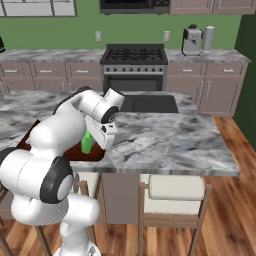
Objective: There is a tray on the dining counter. Grab the cup, mug, and pitcher and place them on the tray. The pitcher may be placed next to the tray if it cannot fit the tray.
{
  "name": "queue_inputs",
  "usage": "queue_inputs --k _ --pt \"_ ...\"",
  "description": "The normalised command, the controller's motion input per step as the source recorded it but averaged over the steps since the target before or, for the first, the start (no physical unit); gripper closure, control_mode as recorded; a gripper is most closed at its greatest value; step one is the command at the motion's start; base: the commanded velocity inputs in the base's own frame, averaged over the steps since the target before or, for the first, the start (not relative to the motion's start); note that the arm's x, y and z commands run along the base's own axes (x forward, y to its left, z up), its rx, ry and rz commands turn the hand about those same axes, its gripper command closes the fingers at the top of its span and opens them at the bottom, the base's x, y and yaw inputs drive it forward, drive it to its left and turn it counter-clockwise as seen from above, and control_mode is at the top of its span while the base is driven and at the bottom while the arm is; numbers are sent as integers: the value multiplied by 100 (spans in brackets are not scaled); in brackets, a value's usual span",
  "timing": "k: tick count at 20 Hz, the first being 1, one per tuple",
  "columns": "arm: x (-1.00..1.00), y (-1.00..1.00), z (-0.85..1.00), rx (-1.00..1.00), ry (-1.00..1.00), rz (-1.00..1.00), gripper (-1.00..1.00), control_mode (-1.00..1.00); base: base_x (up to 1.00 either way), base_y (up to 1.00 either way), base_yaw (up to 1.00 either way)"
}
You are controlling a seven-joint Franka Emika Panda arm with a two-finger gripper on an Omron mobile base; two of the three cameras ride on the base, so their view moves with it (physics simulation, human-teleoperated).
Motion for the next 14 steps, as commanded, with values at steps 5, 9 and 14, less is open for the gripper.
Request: queue_inputs --k 5,9,14 --pt "0 -2 0 0 0 0 -100 -100 0 0 0" --pt "0 0 0 0 0 0 -100 -100 0 0 0" --pt "0 0 0 0 0 0 -100 -100 0 0 0"
